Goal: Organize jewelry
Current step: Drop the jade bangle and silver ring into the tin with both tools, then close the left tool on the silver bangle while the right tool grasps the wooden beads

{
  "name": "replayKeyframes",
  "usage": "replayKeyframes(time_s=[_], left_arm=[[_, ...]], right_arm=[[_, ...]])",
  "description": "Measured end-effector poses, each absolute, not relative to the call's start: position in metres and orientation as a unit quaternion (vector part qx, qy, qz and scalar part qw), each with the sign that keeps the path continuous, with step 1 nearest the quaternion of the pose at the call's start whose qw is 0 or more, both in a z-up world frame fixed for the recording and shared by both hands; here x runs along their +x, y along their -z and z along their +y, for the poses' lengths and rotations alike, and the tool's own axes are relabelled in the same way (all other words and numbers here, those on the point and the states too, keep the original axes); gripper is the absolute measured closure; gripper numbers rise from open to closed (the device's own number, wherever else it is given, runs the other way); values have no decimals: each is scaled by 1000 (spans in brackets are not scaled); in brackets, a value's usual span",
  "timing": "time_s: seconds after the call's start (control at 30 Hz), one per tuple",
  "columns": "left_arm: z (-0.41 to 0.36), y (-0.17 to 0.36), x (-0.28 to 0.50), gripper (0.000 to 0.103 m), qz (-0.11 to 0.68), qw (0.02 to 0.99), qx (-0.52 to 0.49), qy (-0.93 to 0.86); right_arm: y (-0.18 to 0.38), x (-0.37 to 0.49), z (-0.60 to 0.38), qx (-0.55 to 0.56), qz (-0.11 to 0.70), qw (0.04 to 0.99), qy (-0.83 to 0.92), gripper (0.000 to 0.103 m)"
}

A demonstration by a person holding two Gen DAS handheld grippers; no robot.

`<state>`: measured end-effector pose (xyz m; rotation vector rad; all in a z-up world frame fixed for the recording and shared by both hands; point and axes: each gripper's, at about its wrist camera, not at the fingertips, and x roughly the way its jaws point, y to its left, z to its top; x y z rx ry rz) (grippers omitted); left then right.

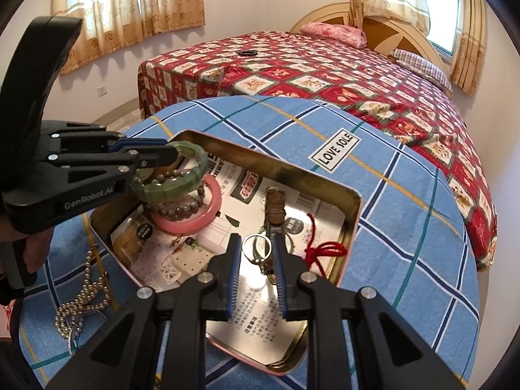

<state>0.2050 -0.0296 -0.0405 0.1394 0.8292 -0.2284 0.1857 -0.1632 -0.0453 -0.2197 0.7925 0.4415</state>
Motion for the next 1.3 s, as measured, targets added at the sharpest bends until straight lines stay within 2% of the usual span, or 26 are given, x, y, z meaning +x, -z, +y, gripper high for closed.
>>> replayKeyframes(time_s=[0.2, 0.27, 0.3, 0.33, 0.4, 0.77, 0.83, 1.3], left_arm=[[-30, 40, 203, 92, 394, 910, 70, 110], [-33, 35, 199, 68, 384, 914, 76, 108], [-32, 32, 196, 40, 376, 918, 76, 106], [-31, 28, 192, 32, 366, 922, 73, 107], [-30, 23, 186, 32, 354, 925, 71, 115], [4, 18, 144, 32, 364, 928, 37, 75], [9, 19, 132, 32, 366, 927, 28, 73], [-8, 55, 62, 32, 417, 905, 42, 75]], right_arm=[[48, 187, -156, -107, 383, 890, -223, 81], [47, 187, -155, -102, 379, 891, -230, 80], [47, 186, -155, -102, 377, 891, -231, 75], [47, 186, -155, -104, 376, 892, -228, 60], [45, 183, -157, -104, 371, 896, -221, 54], [35, 142, -185, -99, 360, 907, -193, 53], [34, 133, -189, -96, 358, 909, -191, 47], [61, 72, -213, -80, 382, 906, -164, 45]])
